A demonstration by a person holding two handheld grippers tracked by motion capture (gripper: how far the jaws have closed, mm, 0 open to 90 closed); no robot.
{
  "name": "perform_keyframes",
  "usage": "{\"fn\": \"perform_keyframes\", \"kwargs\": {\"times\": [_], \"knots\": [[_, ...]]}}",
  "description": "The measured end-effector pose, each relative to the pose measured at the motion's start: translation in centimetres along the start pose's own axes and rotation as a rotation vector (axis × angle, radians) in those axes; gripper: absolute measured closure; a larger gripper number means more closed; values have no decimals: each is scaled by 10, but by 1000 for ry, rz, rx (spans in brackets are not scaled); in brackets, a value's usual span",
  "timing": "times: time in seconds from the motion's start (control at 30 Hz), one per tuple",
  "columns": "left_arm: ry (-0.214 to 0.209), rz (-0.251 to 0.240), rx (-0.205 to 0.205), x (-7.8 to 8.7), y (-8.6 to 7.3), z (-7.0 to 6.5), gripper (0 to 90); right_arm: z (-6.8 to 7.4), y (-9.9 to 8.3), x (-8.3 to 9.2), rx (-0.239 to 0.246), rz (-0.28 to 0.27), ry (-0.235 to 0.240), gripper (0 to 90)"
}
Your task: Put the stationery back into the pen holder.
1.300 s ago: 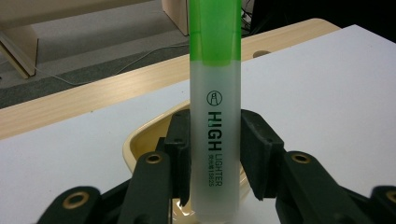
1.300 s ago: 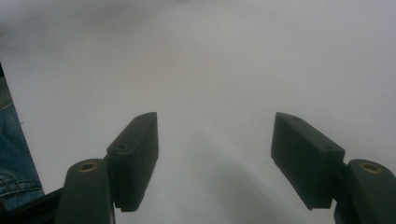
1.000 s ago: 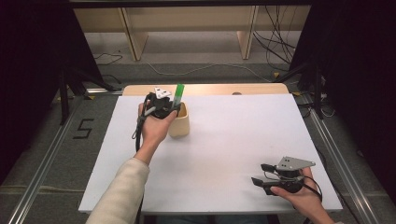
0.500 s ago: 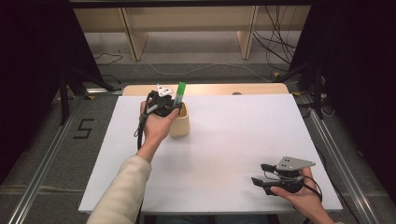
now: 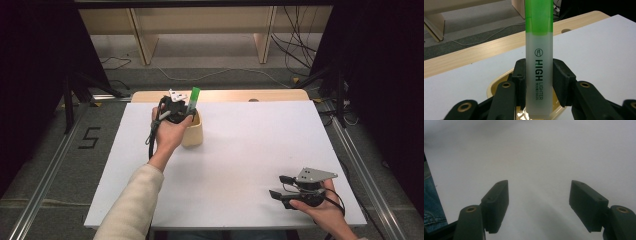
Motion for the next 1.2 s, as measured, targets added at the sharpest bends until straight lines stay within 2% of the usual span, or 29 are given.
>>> {"fn": "perform_keyframes", "kwargs": {"times": [0.17, 0.2, 0.23, 0.37, 0.83, 1.2], "knots": [[3, -10, 7, -2, 1, 2, 662, 0, 0, 0, -3, 1, -1, 327], [3, -8, 7, -3, 0, 2, 662, 1, 1, 0, -18, -4, -1, 328], [3, -7, 6, -3, 0, 2, 662, 0, 0, 0, 3, 1, -1, 327], [4, -8, 8, -5, 0, 3, 662, 0, 0, 0, 0, 2, 0, 327], [4, 14, -37, -14, -8, 4, 661, 0, -1, 1, -3, 6, -1, 328], [9, 25, -40, -19, -16, 8, 660, 0, 0, 0, -1, 2, 1, 327]]}}
Point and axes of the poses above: each handheld gripper's, and its own axes: x roughly backward along the jaws, y roughly out of its top, z roughly to its left, the point moved 9 cm from there along -x, roughly forward along the jaws, and after that the axes turned 7 degrees about -y, right-handed, at the moved point
